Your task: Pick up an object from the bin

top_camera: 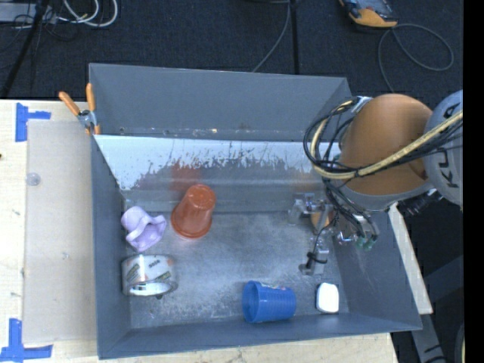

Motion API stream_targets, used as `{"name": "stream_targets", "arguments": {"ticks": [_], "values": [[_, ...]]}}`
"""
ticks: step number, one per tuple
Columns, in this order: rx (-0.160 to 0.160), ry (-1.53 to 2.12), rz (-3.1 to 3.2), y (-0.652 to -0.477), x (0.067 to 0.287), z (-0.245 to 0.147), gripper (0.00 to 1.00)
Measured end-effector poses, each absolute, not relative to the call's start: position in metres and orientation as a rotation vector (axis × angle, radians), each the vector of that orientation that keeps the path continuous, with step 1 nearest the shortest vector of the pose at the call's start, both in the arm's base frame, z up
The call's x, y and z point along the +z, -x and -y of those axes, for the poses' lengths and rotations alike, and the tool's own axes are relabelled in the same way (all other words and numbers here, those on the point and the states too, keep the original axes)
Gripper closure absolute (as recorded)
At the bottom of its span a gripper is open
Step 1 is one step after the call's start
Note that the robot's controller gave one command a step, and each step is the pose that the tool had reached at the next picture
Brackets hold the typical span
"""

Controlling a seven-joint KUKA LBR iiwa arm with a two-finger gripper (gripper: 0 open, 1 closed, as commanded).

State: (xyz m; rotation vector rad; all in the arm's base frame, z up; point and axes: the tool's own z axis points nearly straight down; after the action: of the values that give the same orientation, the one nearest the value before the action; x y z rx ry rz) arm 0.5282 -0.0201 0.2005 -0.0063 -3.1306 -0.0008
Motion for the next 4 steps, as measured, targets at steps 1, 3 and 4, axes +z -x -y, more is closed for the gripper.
{"name": "stream_targets", "arguments": {"ticks": [1, 3, 4], "values": [[0.0, 0.006, 3.139, -0.53, 0.205, 0.02, 0.0], [0.0, -0.053, 3.129, -0.49, 0.138, -0.021, 0.0], [-0.005, -0.237, 3.129, -0.48, 0.103, -0.026, 0.0]]}}
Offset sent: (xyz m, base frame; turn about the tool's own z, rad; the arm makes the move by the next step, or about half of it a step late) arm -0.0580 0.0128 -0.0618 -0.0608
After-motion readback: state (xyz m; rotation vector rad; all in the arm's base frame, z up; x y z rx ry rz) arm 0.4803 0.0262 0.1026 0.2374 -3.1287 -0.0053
